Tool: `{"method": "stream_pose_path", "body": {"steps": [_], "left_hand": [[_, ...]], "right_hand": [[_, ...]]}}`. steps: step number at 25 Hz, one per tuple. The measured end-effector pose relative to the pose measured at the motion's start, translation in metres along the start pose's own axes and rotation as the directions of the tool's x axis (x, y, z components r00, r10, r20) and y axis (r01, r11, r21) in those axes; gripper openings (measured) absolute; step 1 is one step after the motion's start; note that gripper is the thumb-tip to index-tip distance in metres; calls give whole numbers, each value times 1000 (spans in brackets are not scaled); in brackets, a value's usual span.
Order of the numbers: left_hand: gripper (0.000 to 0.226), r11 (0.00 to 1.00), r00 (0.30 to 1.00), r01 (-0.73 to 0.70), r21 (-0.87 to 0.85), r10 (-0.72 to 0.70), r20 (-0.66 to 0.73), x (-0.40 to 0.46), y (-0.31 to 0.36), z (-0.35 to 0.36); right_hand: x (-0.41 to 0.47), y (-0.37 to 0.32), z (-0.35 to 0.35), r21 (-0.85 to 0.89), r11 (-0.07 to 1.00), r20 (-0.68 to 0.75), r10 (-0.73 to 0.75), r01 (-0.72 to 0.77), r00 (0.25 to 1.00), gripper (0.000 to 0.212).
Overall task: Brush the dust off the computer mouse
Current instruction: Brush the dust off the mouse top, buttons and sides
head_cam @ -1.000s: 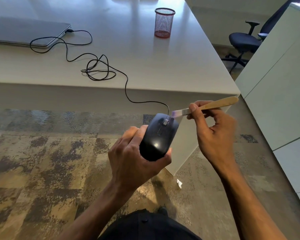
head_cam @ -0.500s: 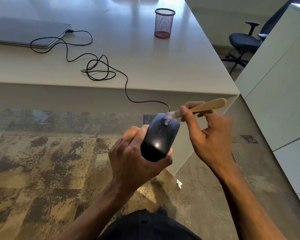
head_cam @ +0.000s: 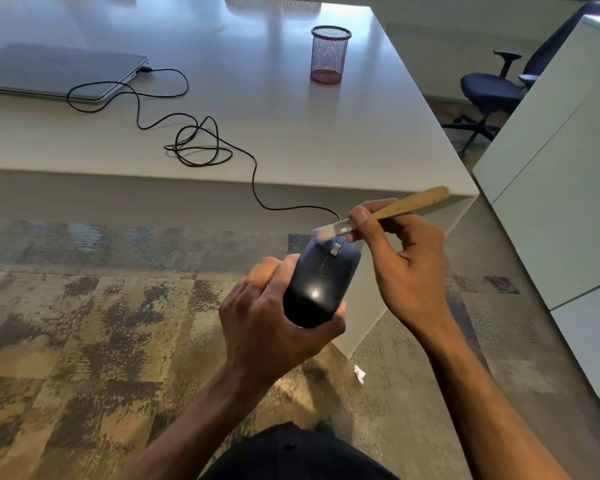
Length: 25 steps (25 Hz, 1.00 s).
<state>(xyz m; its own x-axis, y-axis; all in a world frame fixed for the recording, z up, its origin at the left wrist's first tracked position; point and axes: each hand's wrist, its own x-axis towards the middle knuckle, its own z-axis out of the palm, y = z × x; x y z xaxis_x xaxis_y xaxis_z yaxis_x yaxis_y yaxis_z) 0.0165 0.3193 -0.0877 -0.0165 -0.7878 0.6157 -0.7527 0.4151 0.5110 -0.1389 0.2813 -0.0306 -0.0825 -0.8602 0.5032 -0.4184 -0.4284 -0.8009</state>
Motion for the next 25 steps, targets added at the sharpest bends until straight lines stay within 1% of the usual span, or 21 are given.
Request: {"method": "stream_pose_path", "body": {"steps": [1, 2, 4, 5, 6, 7, 9, 10, 11, 12, 13, 16, 17, 18, 19, 20, 22, 23, 24, 25], "left_hand": [[71, 1000, 1000, -1, -2, 1, -3, 0, 0, 1], [71, 1000, 1000, -1, 0, 1, -3, 0, 1, 1], [69, 1000, 1000, 13, 3, -13, -2, 0, 2, 2], [68, 1000, 1000, 28, 2, -28, -5, 1, 3, 2], [68, 999, 999, 46, -1, -46, -10, 1, 3, 2], [67, 998, 998, 61, -4, -61, -15, 2, 4, 2], [68, 997, 997, 78, -14, -78, -22, 3, 5, 4], [69, 997, 996, 80, -17, -81, -25, 3, 6, 4], [69, 997, 996, 79, -19, -79, -27, 3, 7, 5], [69, 997, 997, 75, -23, -76, -26, 3, 8, 6], [68, 997, 997, 72, -32, -72, -23, 3, 10, 7], [67, 996, 997, 74, -55, -75, -16, 5, 14, 8], [67, 995, 997, 79, -59, -80, -18, 5, 15, 8], [67, 995, 996, 83, -60, -85, -21, 6, 15, 9], [67, 994, 996, 88, -58, -90, -23, 6, 15, 10], [66, 994, 995, 94, -55, -96, -25, 6, 15, 10], [67, 993, 994, 107, -55, -108, -21, 7, 14, 12], [67, 991, 993, 116, -61, -117, -16, 8, 15, 13], [68, 989, 992, 127, -70, -128, -10, 9, 15, 14], [68, 987, 990, 138, -81, -139, -4, 10, 16, 14]], "right_hand": [[0, 2, 0, -29, 1000, 39, 1, 0, 999, 9], [1, 5, 0, -86, 996, 41, 7, -3, 999, 9], [4, 11, -5, -165, 986, -53, 26, -34, 998, 8], [4, 13, -9, -146, 988, -104, 35, -50, 994, 10], [3, 14, -14, -92, 995, -126, 36, -48, 991, 12], [0, 13, -19, -9, 1000, -108, 29, -30, 994, 13], [-11, 9, -25, 163, 986, 14, -18, 16, 1000, 16], [-16, 8, -26, 211, 977, 69, -50, 35, 996, 18], [-20, 8, -27, 221, 974, 103, -67, 43, 992, 18], [-22, 10, -27, 192, 981, 105, -60, 38, 993, 18], [-21, 14, -27, 143, 989, 76, -32, 21, 997, 17], [-9, 27, -31, -13, 996, -91, 84, -85, 992, 18], [-7, 31, -33, -30, 992, -132, 117, -122, 984, 16], [-6, 32, -35, -12, 990, -152, 136, -139, 979, 15], [-8, 33, -38, 40, 992, -143, 125, -120, 982, 14], [-11, 30, -40, 106, 991, -105, 89, -78, 990, 15], [-19, 22, -43, 227, 974, 27, -2, -4, 1000, 17], [-22, 20, -43, 267, 964, 89, -31, 6, 996, 17], [-23, 20, -43, 279, 960, 133, -36, -3, 990, 18], [-22, 23, -42, 263, 965, 140, -15, -23, 990, 19]]}}
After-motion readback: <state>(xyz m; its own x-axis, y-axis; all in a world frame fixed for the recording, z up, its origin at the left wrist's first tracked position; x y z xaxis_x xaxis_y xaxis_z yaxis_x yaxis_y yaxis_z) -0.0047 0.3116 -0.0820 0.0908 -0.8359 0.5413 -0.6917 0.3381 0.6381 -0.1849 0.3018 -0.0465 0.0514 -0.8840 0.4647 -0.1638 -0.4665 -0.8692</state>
